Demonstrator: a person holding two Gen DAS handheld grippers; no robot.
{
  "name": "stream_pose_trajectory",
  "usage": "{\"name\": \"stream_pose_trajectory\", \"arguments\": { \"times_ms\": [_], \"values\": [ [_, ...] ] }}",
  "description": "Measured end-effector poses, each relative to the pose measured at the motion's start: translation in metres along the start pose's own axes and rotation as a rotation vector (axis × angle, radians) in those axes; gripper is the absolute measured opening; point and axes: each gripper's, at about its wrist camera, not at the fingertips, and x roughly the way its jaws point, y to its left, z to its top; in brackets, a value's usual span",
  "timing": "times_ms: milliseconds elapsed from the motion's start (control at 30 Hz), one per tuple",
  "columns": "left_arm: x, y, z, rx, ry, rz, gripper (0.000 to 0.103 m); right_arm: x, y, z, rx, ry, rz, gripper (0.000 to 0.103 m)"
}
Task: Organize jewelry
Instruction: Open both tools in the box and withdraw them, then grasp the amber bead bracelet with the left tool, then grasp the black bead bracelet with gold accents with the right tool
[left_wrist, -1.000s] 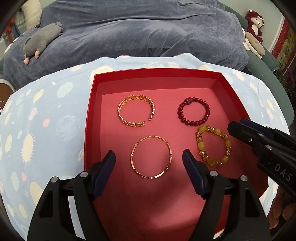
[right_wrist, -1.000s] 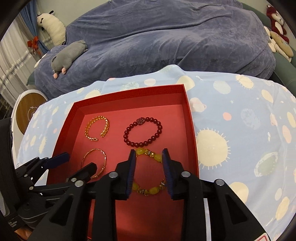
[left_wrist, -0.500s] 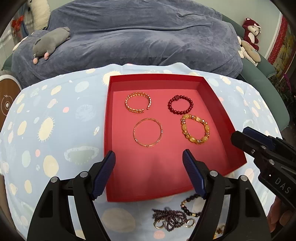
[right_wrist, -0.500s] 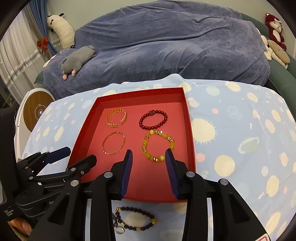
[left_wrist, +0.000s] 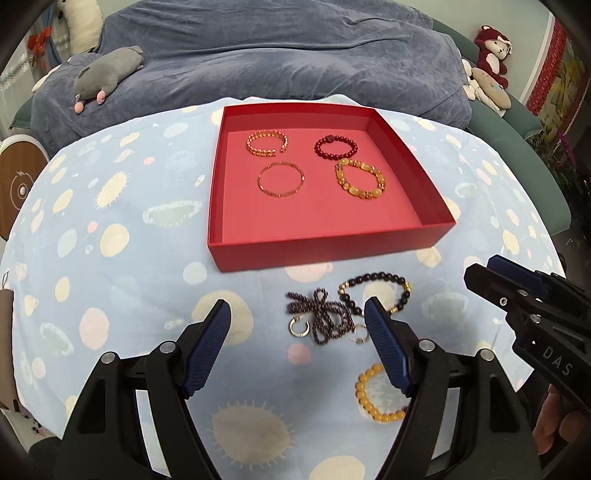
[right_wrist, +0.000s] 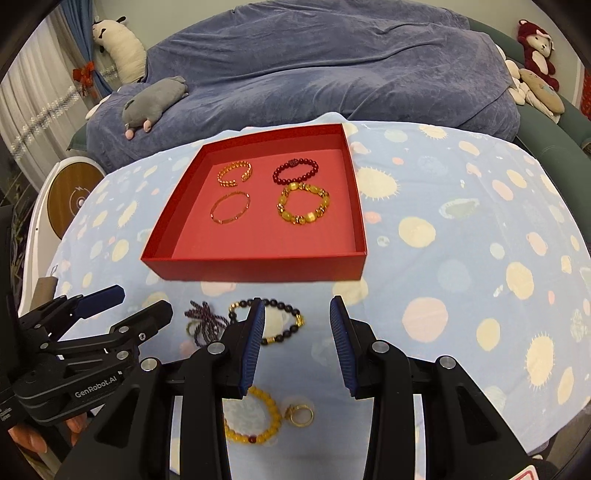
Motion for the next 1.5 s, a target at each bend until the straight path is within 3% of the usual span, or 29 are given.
{"name": "stream_pose_trajectory", "arguments": {
  "times_ms": [333, 567, 733, 867, 933, 1000, 1267, 1500],
  "values": [
    [0.004, -0.023, -0.061, 0.014, 0.072, -0.004, 0.071, -0.007, -0.004, -0.054, 0.007, 0.053, -0.020, 0.036],
    [0.019, -0.041, -0.074, 0.051, 0.095, 0.017, 0.068, -0.004, -0.002, -0.068, 0.003, 0.066, -0.025, 0.036],
    [0.033, -0.045, -0.076, 0.060, 0.128, 0.013, 0.050, -0.002, -0.007, -0.070, 0.021, 0.072, -0.027, 0.036],
    [0.030, -0.045, -0.080, 0.101, 0.110, 0.029, 0.037, -0.001, -0.009, -0.070, 0.030, 0.075, -0.024, 0.036],
    [0.029, -0.040, -0.081, 0.109, 0.106, 0.033, 0.019, 0.000, -0.009, -0.070, 0.032, 0.078, -0.022, 0.036],
    [0.027, -0.032, -0.080, 0.090, 0.112, 0.019, 0.008, 0.002, -0.008, -0.071, 0.032, 0.080, -0.020, 0.036],
    [0.021, -0.005, -0.081, 0.032, 0.107, 0.037, 0.007, 0.013, -0.002, -0.065, 0.026, 0.090, -0.014, 0.036],
    [0.023, 0.005, -0.078, 0.021, 0.114, 0.046, 0.008, 0.033, -0.001, -0.039, 0.062, 0.088, -0.003, 0.036]
  ]
}}
